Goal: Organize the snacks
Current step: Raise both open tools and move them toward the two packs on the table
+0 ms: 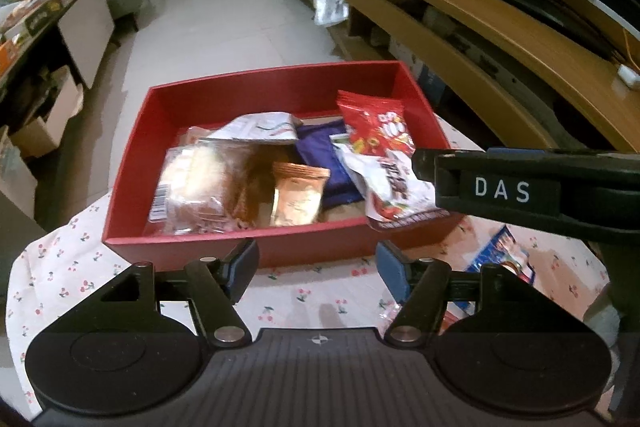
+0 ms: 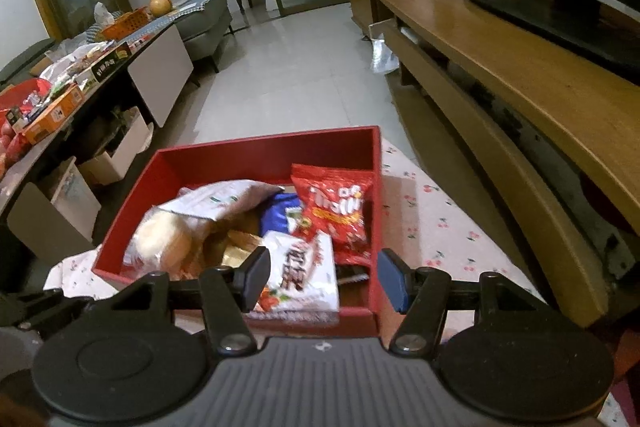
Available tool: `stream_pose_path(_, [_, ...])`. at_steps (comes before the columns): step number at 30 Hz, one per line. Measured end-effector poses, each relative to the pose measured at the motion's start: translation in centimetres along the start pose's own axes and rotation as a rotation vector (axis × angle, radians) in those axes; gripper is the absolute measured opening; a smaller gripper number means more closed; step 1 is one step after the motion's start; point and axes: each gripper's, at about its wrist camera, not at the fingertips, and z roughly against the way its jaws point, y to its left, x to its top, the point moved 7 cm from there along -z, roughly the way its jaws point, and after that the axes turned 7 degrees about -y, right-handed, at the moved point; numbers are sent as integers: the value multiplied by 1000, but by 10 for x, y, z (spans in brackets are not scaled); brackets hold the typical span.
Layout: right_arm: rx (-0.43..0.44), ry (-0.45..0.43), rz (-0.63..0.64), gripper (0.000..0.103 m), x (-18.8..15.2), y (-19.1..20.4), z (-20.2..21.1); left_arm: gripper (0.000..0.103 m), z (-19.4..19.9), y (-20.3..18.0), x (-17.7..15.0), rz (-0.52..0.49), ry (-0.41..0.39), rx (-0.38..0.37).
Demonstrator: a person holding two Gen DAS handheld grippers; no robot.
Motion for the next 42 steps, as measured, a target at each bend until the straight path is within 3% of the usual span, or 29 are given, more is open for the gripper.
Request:
stream_pose_path(14, [-95,100,-32,65,-40,-51,23,76,-3,-47,-38,-56,94,-125])
stream_pose_path(18, [-120,127,-50,65,-45,-66,20,77,-10,-50,-49,-14,146,-154])
stream_pose_path(21, [-123,149,-67,65,-49,-74,17,78,-16,-45,-53,88,178,-157])
stream_pose_path(28, [-109,161,-93,65,-52,-85,21,82,-31,-45,-69,363,232,-141])
stream_pose_path(31, [-97,155,-109,65,-51,-89,25,83,-37,-46,-70,423,229,-76])
stream_pose_path(37, [-77,145,-103,66,-48,-91,28,87,-51,-56,-71,451,235,6])
stream_pose_path(40, [-62,154,-92,66,-50,-91,29,87,-50,-64,-74,370,235,29])
stream_pose_path(42, [-67,159,-92,66,-51,-94,30,80,-49,-64,-77,334,228,31])
